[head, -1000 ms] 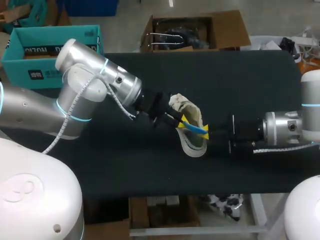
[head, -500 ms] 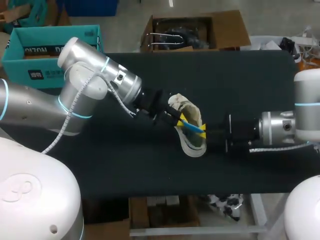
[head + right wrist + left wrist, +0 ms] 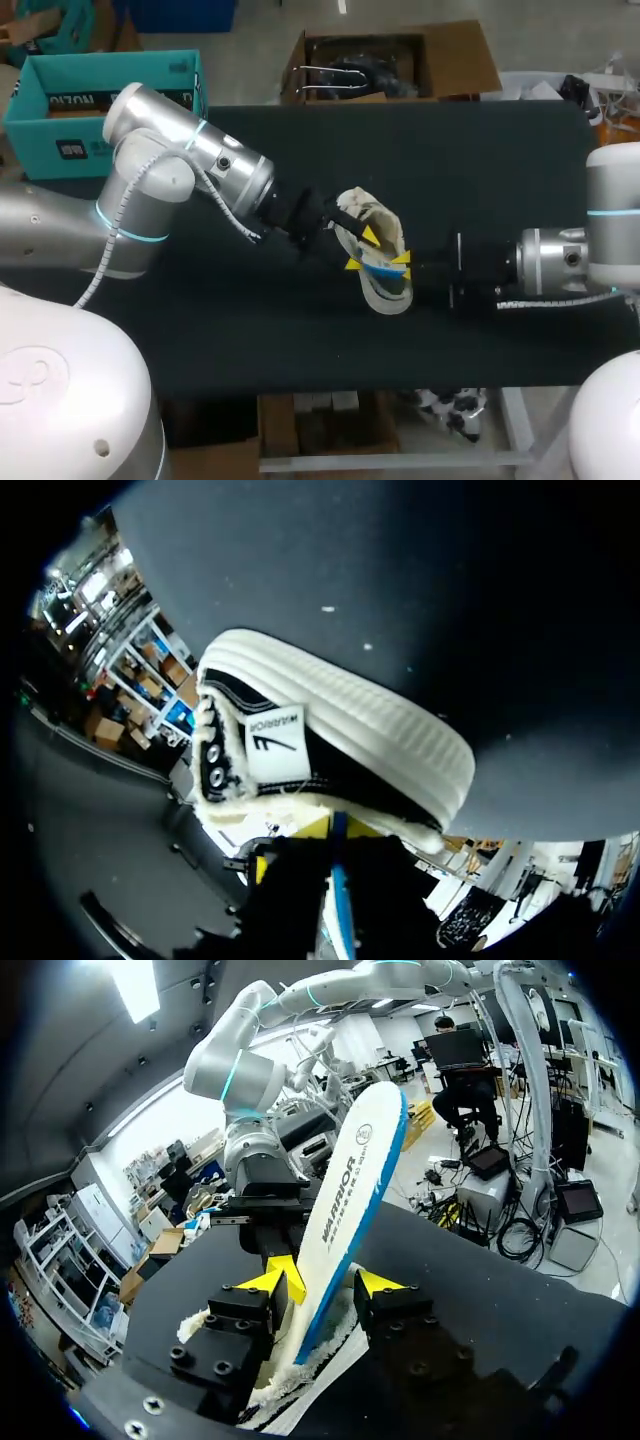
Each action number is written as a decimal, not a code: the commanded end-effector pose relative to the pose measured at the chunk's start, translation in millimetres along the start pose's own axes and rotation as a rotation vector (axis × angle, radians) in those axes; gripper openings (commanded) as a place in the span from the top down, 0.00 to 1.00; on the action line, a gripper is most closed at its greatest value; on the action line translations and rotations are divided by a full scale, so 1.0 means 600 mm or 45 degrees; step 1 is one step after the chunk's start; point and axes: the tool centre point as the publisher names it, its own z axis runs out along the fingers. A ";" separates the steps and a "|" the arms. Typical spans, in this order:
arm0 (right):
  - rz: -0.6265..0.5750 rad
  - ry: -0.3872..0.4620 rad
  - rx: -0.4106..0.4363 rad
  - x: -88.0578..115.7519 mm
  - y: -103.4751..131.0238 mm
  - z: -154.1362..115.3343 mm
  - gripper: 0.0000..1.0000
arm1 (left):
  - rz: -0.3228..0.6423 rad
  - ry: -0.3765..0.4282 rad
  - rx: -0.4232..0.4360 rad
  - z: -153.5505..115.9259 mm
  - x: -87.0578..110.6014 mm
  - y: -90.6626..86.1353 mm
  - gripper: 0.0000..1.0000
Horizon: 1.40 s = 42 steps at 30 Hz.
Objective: Open the shoe tongue, take the insole out of the shoe, put the insole back into the shoe, and pack the shoe into the shoebox
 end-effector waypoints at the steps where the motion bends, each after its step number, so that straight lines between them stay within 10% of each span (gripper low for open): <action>1: -0.001 0.009 0.009 -0.003 0.003 0.000 1.00 | 0.012 -0.023 -0.018 0.004 0.011 -0.016 0.79; 2: -0.001 0.010 0.010 -0.004 0.003 0.000 1.00 | 0.017 -0.021 -0.021 0.007 0.012 -0.017 1.00; 5: 0.001 0.015 0.011 -0.005 -0.001 0.000 1.00 | 0.022 -0.020 -0.038 0.010 0.011 -0.016 1.00; 7: 0.000 0.016 0.000 -0.008 -0.009 -0.003 0.53 | 0.018 -0.022 -0.046 0.010 0.010 -0.012 1.00; 10: -0.013 0.023 -0.031 -0.012 -0.028 -0.010 0.22 | 0.007 -0.025 -0.061 0.008 0.011 -0.007 1.00; 21: -0.075 0.009 -0.067 -0.014 -0.075 -0.008 0.73 | -0.003 -0.039 -0.094 0.016 0.012 0.000 1.00; 24: -0.091 0.006 -0.073 -0.015 -0.078 -0.005 1.00 | 0.010 -0.056 -0.108 0.018 0.010 -0.003 1.00; 42: -0.145 -0.006 -0.174 -0.003 -0.039 -0.002 1.00 | 0.020 -0.132 -0.233 0.034 -0.016 0.016 1.00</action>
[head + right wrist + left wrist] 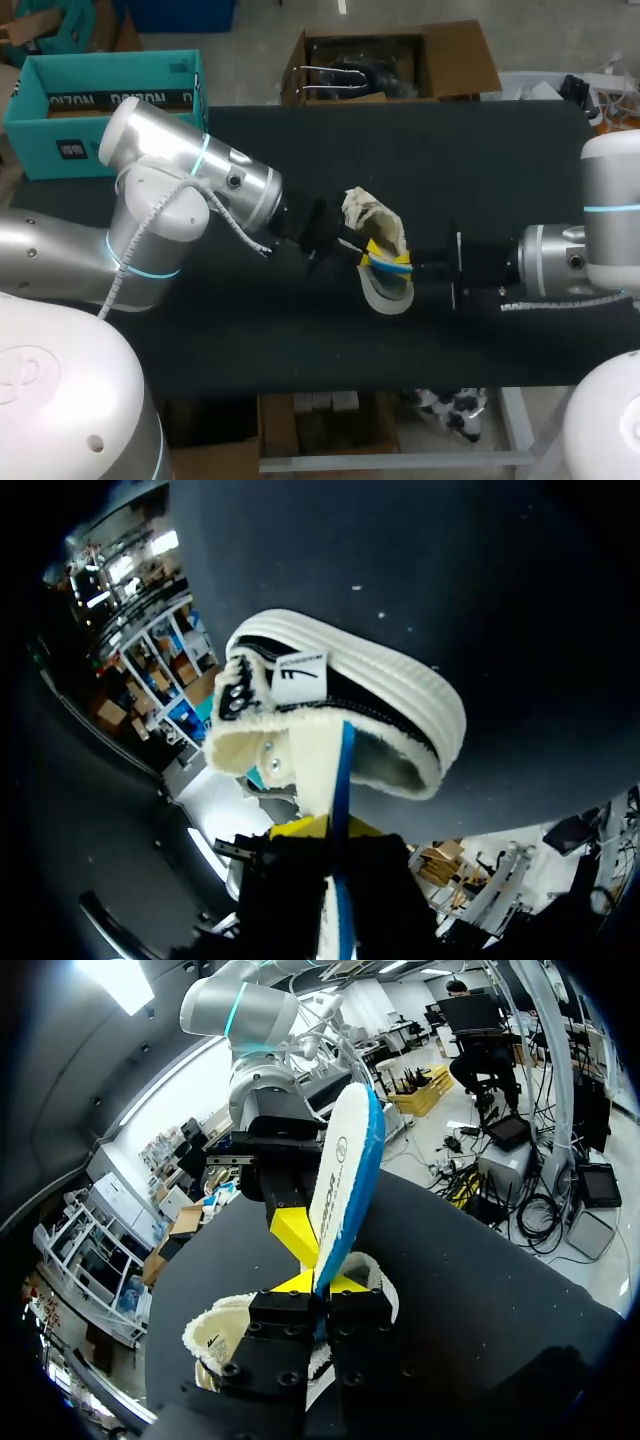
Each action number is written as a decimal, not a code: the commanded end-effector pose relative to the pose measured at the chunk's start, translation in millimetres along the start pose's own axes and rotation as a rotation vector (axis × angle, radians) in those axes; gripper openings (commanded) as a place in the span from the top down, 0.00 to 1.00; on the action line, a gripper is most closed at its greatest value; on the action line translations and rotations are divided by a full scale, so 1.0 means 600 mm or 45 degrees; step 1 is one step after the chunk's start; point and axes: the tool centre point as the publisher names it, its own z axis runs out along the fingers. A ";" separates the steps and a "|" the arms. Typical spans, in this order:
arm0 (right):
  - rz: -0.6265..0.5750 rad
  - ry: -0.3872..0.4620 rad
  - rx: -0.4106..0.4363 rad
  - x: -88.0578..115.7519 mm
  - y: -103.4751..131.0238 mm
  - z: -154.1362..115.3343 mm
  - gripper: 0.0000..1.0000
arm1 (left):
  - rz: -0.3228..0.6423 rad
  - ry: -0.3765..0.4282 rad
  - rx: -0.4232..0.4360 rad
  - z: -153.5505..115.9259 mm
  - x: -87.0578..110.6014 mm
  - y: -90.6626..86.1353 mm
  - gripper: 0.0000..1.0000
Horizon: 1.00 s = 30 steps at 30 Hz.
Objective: Open the shoe tongue, take the insole out of the shoe, put the insole back into the shoe, and pack the shoe into the shoebox
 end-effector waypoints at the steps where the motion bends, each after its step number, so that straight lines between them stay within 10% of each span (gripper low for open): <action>1: 0.011 0.003 -0.004 0.001 0.018 0.014 1.00 | -0.014 -0.002 -0.025 0.019 -0.007 0.008 1.00; 21: 0.091 -0.020 -0.019 0.009 0.075 0.034 1.00 | -0.159 -0.001 -0.077 0.025 -0.016 0.060 1.00; 25: 0.097 -0.023 -0.027 0.008 0.072 0.032 1.00 | -0.125 0.045 -0.054 0.015 0.000 0.039 0.64; 30: 0.104 -0.019 -0.036 0.005 0.071 0.029 1.00 | -0.073 0.034 -0.011 0.005 0.009 0.015 0.62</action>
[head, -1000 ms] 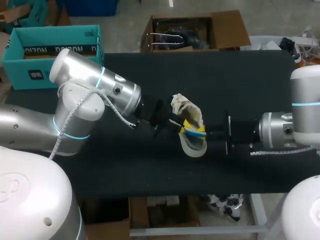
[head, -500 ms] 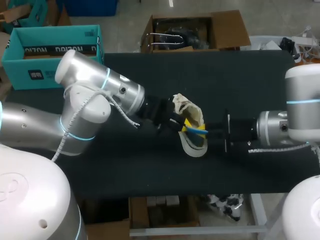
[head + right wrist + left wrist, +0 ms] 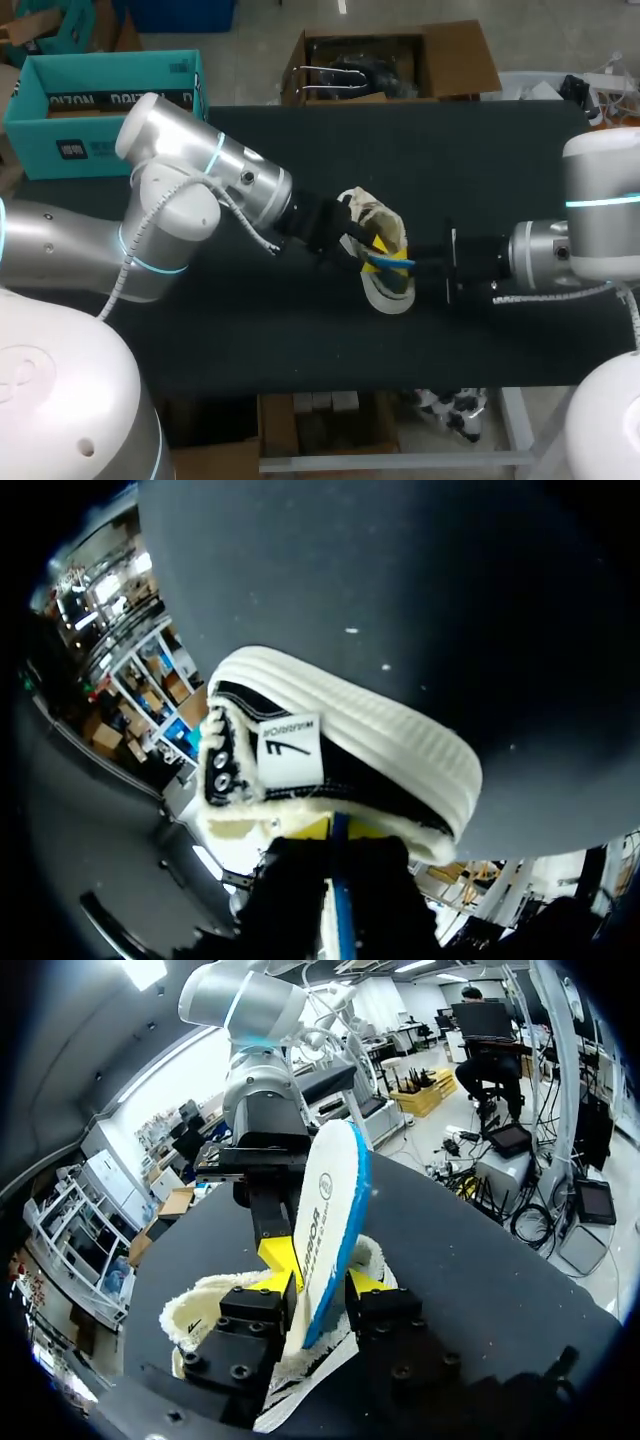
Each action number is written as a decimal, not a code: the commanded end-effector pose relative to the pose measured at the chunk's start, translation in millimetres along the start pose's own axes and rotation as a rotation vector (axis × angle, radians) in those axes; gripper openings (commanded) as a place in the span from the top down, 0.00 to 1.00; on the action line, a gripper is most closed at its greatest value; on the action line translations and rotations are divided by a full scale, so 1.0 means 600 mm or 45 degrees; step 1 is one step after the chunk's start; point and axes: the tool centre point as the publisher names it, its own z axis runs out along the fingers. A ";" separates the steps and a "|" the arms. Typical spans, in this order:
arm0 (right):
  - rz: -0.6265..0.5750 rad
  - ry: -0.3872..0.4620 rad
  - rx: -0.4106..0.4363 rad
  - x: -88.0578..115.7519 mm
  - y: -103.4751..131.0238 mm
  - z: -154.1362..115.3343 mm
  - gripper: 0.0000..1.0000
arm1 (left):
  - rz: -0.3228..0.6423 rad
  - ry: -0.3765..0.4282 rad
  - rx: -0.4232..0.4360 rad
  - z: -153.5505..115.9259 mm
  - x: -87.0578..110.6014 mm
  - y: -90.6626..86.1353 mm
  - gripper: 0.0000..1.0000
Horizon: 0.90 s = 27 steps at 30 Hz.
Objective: Open the shoe tongue, take the insole out of the shoe, put the insole back into the shoe, and pack the shoe into the shoebox
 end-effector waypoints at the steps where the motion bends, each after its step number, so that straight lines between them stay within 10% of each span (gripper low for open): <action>1: 0.005 -0.002 -0.009 0.000 0.002 -0.001 1.00 | 0.030 -0.018 0.026 -0.018 0.013 -0.015 0.68; 4: 0.007 0.000 -0.011 -0.001 0.002 -0.001 1.00 | 0.053 -0.021 0.018 -0.015 0.015 -0.024 1.00; 12: 0.013 -0.003 -0.008 -0.004 -0.003 -0.004 1.00 | 0.049 -0.021 -0.002 -0.010 0.014 -0.019 1.00; 15: 0.011 0.001 -0.021 -0.006 -0.016 -0.006 0.44 | 0.048 -0.018 -0.012 -0.005 0.017 -0.017 1.00; 17: -0.002 0.008 -0.037 -0.008 -0.029 -0.012 0.42 | 0.049 -0.016 -0.015 -0.004 0.018 -0.017 1.00; 24: -0.028 0.035 -0.092 -0.015 -0.067 -0.026 0.95 | 0.048 -0.025 -0.021 -0.003 0.018 -0.014 1.00; 27: -0.028 0.036 -0.098 -0.016 -0.069 -0.026 1.00 | 0.048 -0.033 -0.021 -0.003 0.017 -0.014 1.00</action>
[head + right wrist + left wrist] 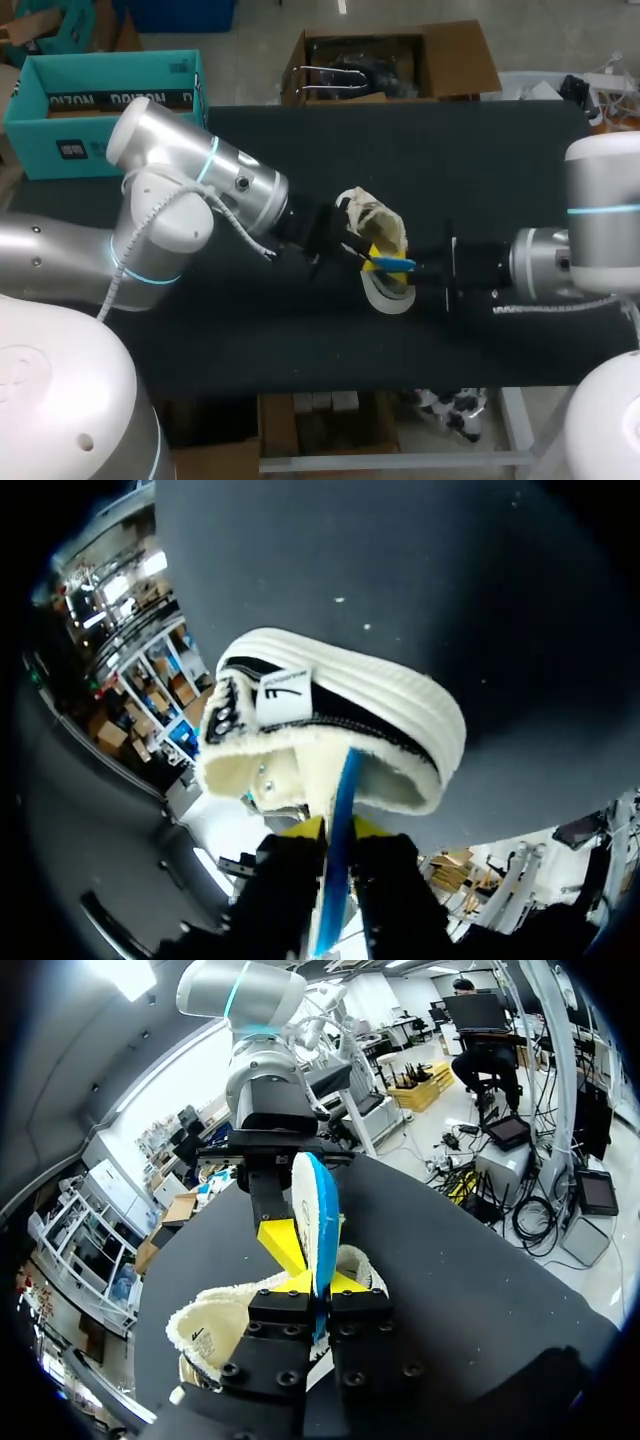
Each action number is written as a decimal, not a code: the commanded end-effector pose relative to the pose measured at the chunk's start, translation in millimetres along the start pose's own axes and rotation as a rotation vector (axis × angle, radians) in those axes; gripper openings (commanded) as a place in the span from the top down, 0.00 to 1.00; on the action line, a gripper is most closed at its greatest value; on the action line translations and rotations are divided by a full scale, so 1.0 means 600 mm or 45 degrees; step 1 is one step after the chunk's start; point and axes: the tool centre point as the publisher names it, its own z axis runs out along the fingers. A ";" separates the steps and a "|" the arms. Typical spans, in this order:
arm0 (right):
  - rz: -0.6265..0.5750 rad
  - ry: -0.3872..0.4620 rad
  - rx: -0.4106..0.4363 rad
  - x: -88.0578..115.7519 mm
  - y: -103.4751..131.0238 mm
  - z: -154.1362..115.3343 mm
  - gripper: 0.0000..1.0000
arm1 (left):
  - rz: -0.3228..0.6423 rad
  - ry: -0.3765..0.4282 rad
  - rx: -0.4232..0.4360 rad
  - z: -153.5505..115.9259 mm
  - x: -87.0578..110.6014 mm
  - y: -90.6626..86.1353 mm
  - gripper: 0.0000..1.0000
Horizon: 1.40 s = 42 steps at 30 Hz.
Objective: Open the shoe tongue, take the insole out of the shoe, put the insole back into the shoe, and pack the shoe into the shoebox
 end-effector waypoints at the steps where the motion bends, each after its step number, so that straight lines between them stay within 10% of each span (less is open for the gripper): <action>1: -0.001 0.003 -0.040 -0.002 -0.015 -0.011 1.00 | 0.002 -0.014 -0.003 0.007 0.001 0.003 1.00; 21: -0.025 -0.036 -0.098 0.027 0.007 0.015 1.00 | -0.020 -0.079 -0.001 -0.005 -0.020 0.012 1.00; 27: -0.018 -0.017 -0.118 0.016 0.002 0.000 1.00 | -0.006 -0.061 -0.002 -0.004 -0.022 0.002 0.50; 42: -0.012 -0.007 -0.149 0.004 -0.010 -0.018 1.00 | -0.074 -0.045 -0.067 0.009 -0.022 0.035 0.74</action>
